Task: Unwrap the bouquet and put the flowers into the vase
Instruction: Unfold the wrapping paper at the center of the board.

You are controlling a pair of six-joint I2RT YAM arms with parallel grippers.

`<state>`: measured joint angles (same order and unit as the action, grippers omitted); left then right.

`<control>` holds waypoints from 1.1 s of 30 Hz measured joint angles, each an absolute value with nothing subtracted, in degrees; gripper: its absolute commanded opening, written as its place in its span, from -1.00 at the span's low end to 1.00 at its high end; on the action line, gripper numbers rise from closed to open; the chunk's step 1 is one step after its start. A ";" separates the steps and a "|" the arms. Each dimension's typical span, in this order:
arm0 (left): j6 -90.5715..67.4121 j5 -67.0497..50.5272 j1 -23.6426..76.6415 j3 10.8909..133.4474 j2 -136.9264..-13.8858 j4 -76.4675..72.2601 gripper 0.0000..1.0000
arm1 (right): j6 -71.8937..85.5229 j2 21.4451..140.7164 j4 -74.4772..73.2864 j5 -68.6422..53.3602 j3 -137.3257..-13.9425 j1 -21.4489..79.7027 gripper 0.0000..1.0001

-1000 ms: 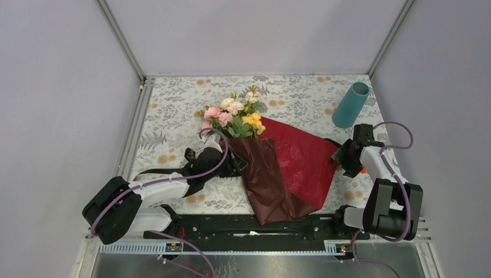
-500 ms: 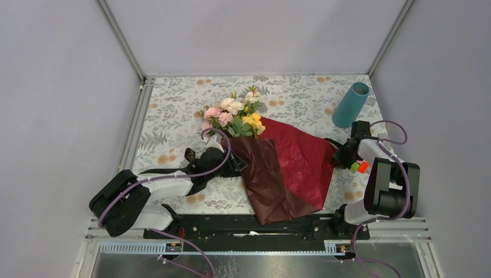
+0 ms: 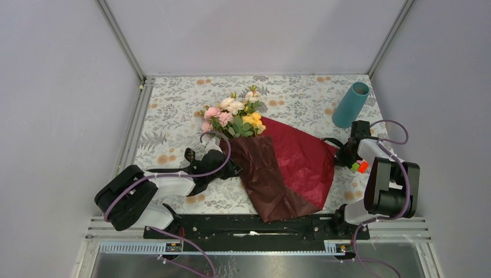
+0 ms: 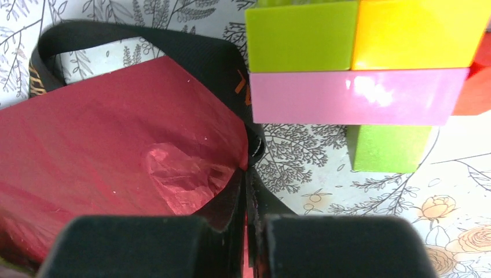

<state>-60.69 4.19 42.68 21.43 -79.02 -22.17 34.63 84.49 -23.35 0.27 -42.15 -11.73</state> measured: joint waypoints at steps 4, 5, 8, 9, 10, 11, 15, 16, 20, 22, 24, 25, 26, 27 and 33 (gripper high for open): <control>-61.56 5.34 42.68 20.12 -78.70 -22.44 -1.00 | 35.11 84.16 -23.49 2.13 -42.13 -11.79 -1.00; -61.63 5.56 42.68 19.94 -78.54 -22.41 -1.00 | 35.35 84.03 -23.49 2.66 -42.06 -11.81 -1.00; -62.02 5.96 42.68 19.42 -77.80 -22.52 -1.00 | 36.12 82.96 -23.59 4.08 -41.34 -11.84 -1.00; -62.04 6.02 42.68 19.31 -77.60 -22.52 -1.00 | 36.16 82.54 -23.75 4.38 -41.19 -11.86 -0.99; -62.04 6.02 42.68 19.29 -77.52 -22.55 -0.87 | 36.18 82.17 -23.90 4.64 -41.12 -11.86 -0.92; -62.00 6.00 42.68 19.29 -77.43 -22.57 -0.66 | 36.14 81.89 -23.97 4.84 -41.10 -11.88 -0.72; -61.17 6.04 42.68 19.29 -76.49 -22.09 0.18 | 35.11 80.58 -24.16 4.93 -41.10 -12.08 0.26; -61.04 6.20 42.68 19.29 -75.35 -21.37 0.32 | 34.98 80.03 -24.29 4.91 -41.12 -12.14 0.32; -58.35 7.46 42.65 19.86 -68.53 -15.79 0.79 | 33.23 74.65 -25.17 5.13 -41.08 -12.16 0.39; -57.06 8.58 42.63 21.02 -63.53 -11.27 0.97 | 32.62 69.95 -25.56 5.19 -41.08 -12.19 0.41; -55.53 9.37 42.33 22.20 -58.87 -7.40 0.98 | 31.86 65.17 -25.89 4.91 -41.06 -12.19 0.43; -54.61 9.45 41.85 23.00 -56.47 -5.17 0.98 | 31.27 62.24 -25.82 4.01 -41.06 -12.19 0.45; -53.74 9.10 41.12 23.83 -54.59 -3.03 0.98 | 30.74 60.05 -25.58 2.81 -41.06 -12.16 0.46; -52.53 8.10 39.90 24.77 -52.84 -0.80 0.98 | 30.26 58.11 -25.26 1.02 -40.99 -12.19 0.46; -45.39 -1.04 28.73 28.47 -46.50 10.63 0.98 | 27.07 56.88 -21.15 -14.15 -40.97 -7.92 0.47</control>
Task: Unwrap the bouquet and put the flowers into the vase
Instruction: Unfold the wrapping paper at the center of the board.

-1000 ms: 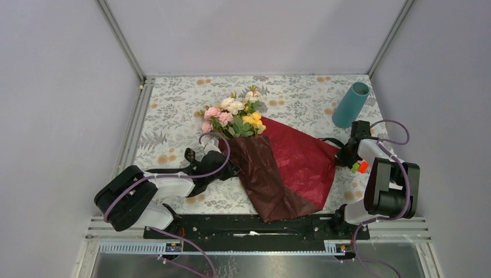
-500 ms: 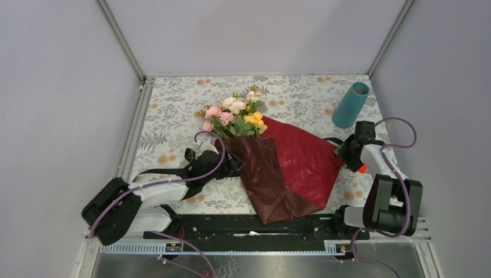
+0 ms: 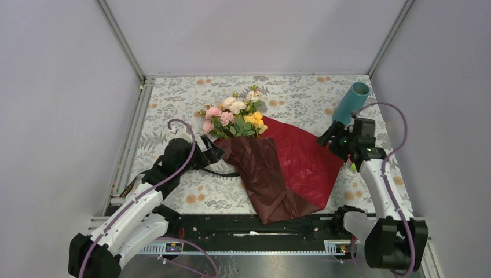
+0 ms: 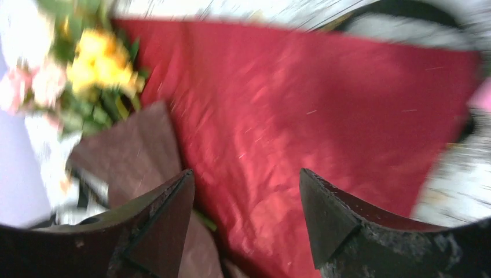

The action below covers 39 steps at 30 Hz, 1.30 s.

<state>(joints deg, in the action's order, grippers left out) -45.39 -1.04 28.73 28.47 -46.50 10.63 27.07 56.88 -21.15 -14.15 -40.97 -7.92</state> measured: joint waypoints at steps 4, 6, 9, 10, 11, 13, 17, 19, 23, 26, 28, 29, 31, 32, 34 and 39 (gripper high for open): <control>-41.74 -7.79 21.87 29.06 -43.77 17.34 0.98 | 26.09 63.26 -18.17 -21.93 -40.95 2.63 0.45; -40.51 -10.46 19.25 29.39 -42.85 19.68 0.98 | 26.15 66.39 -15.75 -24.64 -40.84 7.77 0.39; -39.40 -13.58 17.26 29.67 -41.39 22.00 0.98 | 26.39 71.44 -12.27 -26.74 -40.84 14.94 0.31; -39.40 -13.65 17.23 29.67 -41.32 22.02 0.98 | 26.48 72.75 -11.55 -26.83 -40.84 16.34 0.30; -39.20 -14.50 16.88 29.74 -41.12 22.57 0.98 | 26.70 74.32 -10.72 -27.03 -40.84 17.91 0.30; -39.00 -15.75 16.34 29.89 -41.04 23.29 0.98 | 26.96 76.86 -9.28 -27.14 -40.71 19.88 0.29; -38.79 -17.34 15.73 30.04 -41.01 24.18 0.98 | 26.98 80.23 -7.79 -27.20 -40.62 21.56 0.28; -38.57 -17.69 15.62 30.15 -41.04 24.40 0.98 | 26.94 81.76 -6.98 -27.62 -40.62 22.11 0.26; -38.06 -17.89 15.49 30.85 -41.10 24.93 0.98 | 26.79 84.53 -6.33 -27.92 -40.62 23.57 0.15; -37.74 -17.96 15.40 31.18 -41.10 25.39 0.98 | 26.70 85.67 -5.43 -28.23 -40.62 24.49 -0.18; -37.47 -18.00 15.27 31.20 -41.10 26.04 0.98 | 26.55 86.54 -4.64 -28.64 -40.62 24.93 -0.45; -37.39 -17.98 15.25 31.24 -41.10 26.41 0.98 | 26.41 86.67 -4.58 -28.71 -40.62 25.08 -0.58; -37.08 -17.96 15.20 31.70 -41.06 27.49 0.98 | 26.15 87.00 -4.62 -28.99 -40.66 25.87 -0.89; -36.93 -17.93 15.14 31.99 -40.97 27.81 0.98 | 25.96 87.00 -4.84 -29.19 -40.77 26.41 -1.00; -36.29 -17.61 15.05 33.04 -40.66 29.26 0.98 | 25.71 86.83 -5.10 -29.41 -41.34 27.59 -1.00; -34.11 -15.16 14.96 37.19 -39.42 33.89 0.98 | 26.00 81.93 -7.07 -29.36 -43.66 32.47 -1.00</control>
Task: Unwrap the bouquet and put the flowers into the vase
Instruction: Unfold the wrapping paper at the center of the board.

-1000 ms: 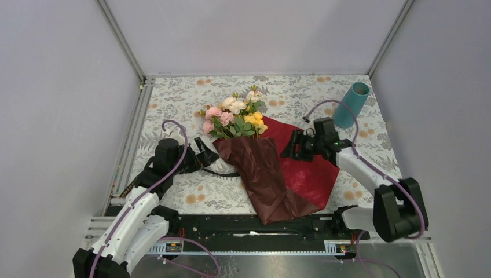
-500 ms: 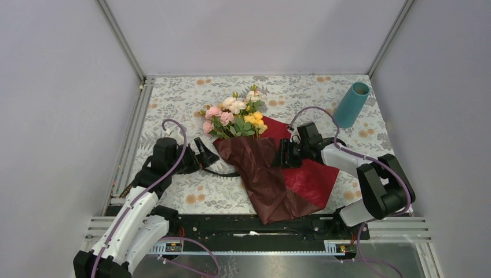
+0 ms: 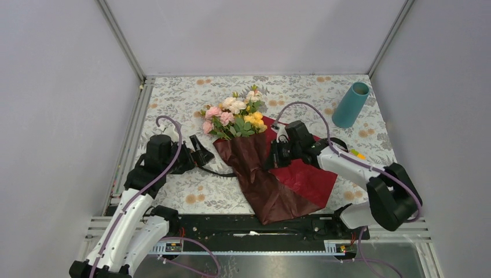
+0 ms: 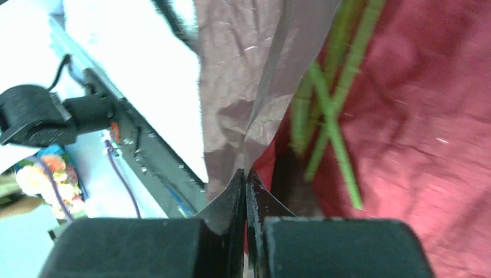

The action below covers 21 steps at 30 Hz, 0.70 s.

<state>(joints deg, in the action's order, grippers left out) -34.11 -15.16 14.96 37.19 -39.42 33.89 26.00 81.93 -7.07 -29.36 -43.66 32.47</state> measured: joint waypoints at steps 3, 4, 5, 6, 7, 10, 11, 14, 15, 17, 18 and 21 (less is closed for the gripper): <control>-32.86 -13.10 14.90 40.34 -38.81 36.34 0.98 | 26.83 78.72 -7.03 -28.56 -46.78 38.13 -1.00; -32.64 -12.62 14.87 40.91 -38.63 36.67 0.98 | 27.14 78.30 -6.79 -27.99 -48.14 40.47 -1.00; -32.38 -12.01 14.87 41.56 -38.35 37.23 0.98 | 27.59 78.24 -6.17 -27.62 -49.30 42.63 -1.00; -32.18 -11.44 14.90 42.00 -38.13 37.74 0.98 | 28.23 78.39 -5.04 -27.14 -50.35 45.06 -1.00; -31.92 -10.90 14.90 42.41 -37.85 38.24 0.98 | 28.80 78.67 -4.10 -26.85 -51.00 46.87 -1.00; -31.62 -8.88 14.87 43.48 -36.77 40.01 0.98 | 30.85 82.19 -0.34 -24.97 -53.91 53.25 -1.00; -31.53 -8.29 14.87 43.70 -36.36 40.45 0.98 | 31.31 83.81 0.67 -24.64 -54.81 54.74 -1.00; -31.48 -5.82 14.87 44.45 -34.15 42.06 0.98 | 33.10 90.45 2.61 -23.62 -58.87 59.55 -0.95; -31.46 -5.28 14.87 44.64 -33.63 42.59 0.98 | 33.41 92.05 3.09 -23.46 -59.79 60.55 -0.91; -31.40 -4.10 14.87 45.32 -32.23 44.05 0.98 | 34.20 94.91 3.46 -23.14 -61.69 62.59 -0.75; -31.33 -3.42 14.87 45.69 -31.57 44.58 0.98 | 34.46 95.68 3.55 -23.09 -62.24 63.33 -0.65; -31.29 -1.02 14.87 46.92 -30.04 46.13 0.98 | 34.85 95.96 3.60 -22.94 -62.98 64.86 -0.32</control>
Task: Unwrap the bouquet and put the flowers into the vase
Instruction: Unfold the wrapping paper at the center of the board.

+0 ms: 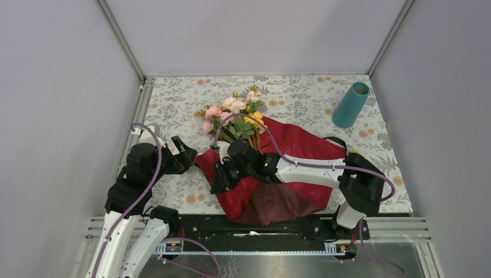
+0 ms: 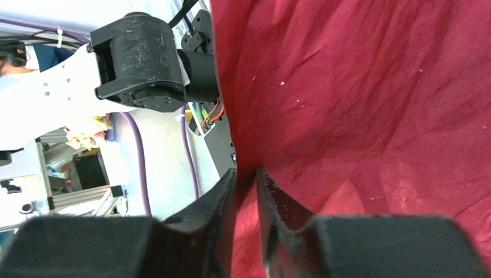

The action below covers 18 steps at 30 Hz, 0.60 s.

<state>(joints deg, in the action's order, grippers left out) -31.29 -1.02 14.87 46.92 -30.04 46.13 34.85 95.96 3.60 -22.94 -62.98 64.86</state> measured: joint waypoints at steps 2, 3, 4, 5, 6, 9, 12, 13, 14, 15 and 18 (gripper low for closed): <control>-31.29 0.19 14.87 47.33 -29.21 46.89 0.98 | 34.79 95.35 3.44 -22.44 -63.13 65.21 -0.08; -31.29 0.60 14.87 47.42 -28.88 47.16 0.98 | 34.65 94.61 2.96 -21.67 -63.13 65.25 0.06; -31.31 0.86 14.87 47.51 -28.75 47.42 0.98 | 34.44 93.58 2.35 -21.02 -63.13 65.23 0.20; -31.31 0.93 14.87 47.53 -28.73 47.51 0.98 | 34.11 92.47 1.63 -20.16 -63.11 65.21 0.30; -31.31 0.93 14.87 47.53 -28.73 47.57 0.98 | 33.63 90.85 0.62 -19.27 -63.09 65.19 0.37; -31.31 0.86 14.87 47.53 -28.99 47.57 0.98 | 32.10 84.12 -2.81 -15.57 -62.81 65.19 0.48; -31.31 0.67 14.87 47.53 -28.99 47.46 0.98 | 31.03 77.76 -5.54 -11.20 -61.76 65.06 0.45; -31.33 0.58 14.87 47.53 -28.97 47.40 0.98 | 30.74 75.77 -6.46 -9.52 -61.17 64.88 0.43; -31.33 0.27 14.87 47.53 -28.99 47.27 0.98 | 30.55 74.30 -7.25 -8.14 -60.51 64.58 0.41; -31.35 -0.19 14.87 47.53 -29.06 47.00 0.97 | 30.41 73.06 -7.86 -6.87 -59.57 64.10 0.39; -31.55 -2.22 14.87 47.55 -30.04 46.02 0.88 | 30.57 71.31 -9.23 -4.45 -55.77 61.60 0.35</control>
<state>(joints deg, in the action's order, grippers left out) -31.55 -2.22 14.87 47.55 -30.04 46.02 30.57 71.31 -9.23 -4.45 -55.77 61.60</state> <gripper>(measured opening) 0.982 0.687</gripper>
